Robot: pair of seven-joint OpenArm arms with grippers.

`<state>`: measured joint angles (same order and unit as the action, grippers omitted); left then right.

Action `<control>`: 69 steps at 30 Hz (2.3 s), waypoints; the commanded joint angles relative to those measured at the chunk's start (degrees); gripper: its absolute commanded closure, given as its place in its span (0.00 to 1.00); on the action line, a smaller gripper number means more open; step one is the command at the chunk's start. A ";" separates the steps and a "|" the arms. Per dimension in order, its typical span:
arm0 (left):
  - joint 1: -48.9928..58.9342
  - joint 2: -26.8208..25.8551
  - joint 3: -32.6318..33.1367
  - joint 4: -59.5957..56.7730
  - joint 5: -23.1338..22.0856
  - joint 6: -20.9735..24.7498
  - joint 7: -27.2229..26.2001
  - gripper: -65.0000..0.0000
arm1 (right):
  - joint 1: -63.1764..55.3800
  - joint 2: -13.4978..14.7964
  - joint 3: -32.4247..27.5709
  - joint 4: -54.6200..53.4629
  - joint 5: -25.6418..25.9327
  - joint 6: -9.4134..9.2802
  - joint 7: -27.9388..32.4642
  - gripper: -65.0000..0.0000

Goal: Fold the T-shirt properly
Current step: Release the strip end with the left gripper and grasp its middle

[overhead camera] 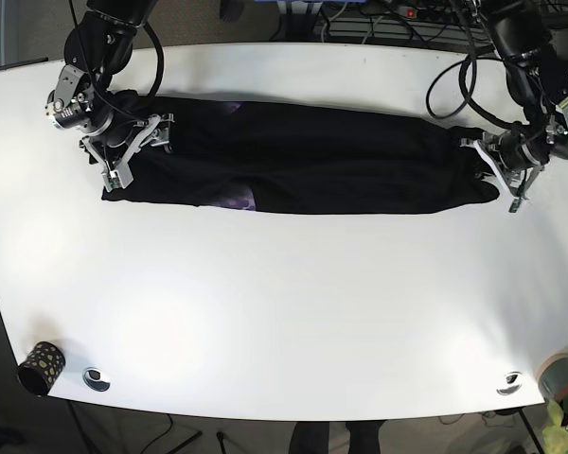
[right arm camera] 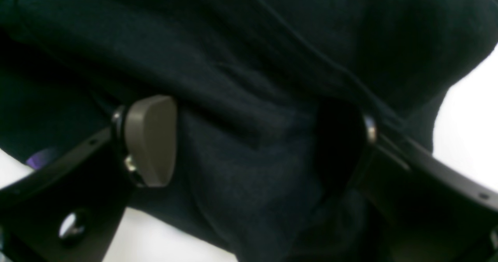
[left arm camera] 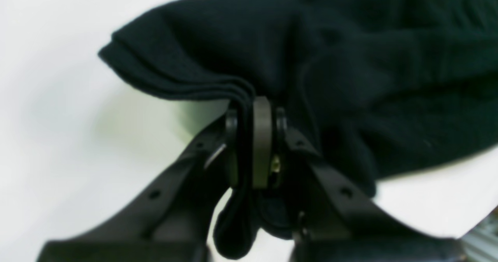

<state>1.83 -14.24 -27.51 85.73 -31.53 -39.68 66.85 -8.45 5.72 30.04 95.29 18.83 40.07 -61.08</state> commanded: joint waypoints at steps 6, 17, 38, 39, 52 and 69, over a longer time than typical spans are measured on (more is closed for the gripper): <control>1.03 1.89 10.14 19.45 -1.39 -0.32 -0.52 1.00 | 0.32 0.31 0.16 0.58 0.29 -0.07 -0.50 0.17; -1.78 7.34 25.44 21.91 0.10 4.21 -0.52 1.00 | 0.32 -0.92 0.07 0.49 0.29 -0.07 -0.50 0.17; -2.48 16.48 36.08 16.46 13.81 4.38 -0.87 1.00 | 0.40 -1.28 -0.11 0.41 0.29 -0.07 0.82 0.17; -3.01 16.48 36.34 15.85 13.81 4.38 -0.87 1.00 | 0.40 -1.28 -0.20 0.41 0.29 -0.07 0.82 0.17; -4.33 20.35 40.83 16.64 13.55 9.57 -0.87 0.35 | 0.32 -1.28 -0.02 0.41 0.29 -0.07 0.82 0.17; -6.26 13.32 40.91 20.60 17.59 9.48 -0.87 0.35 | 1.37 -0.75 0.16 5.42 6.53 -0.21 0.64 0.17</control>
<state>-3.88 -0.34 13.10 105.54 -12.84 -29.93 66.98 -7.79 4.29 30.04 98.98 23.62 39.88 -61.32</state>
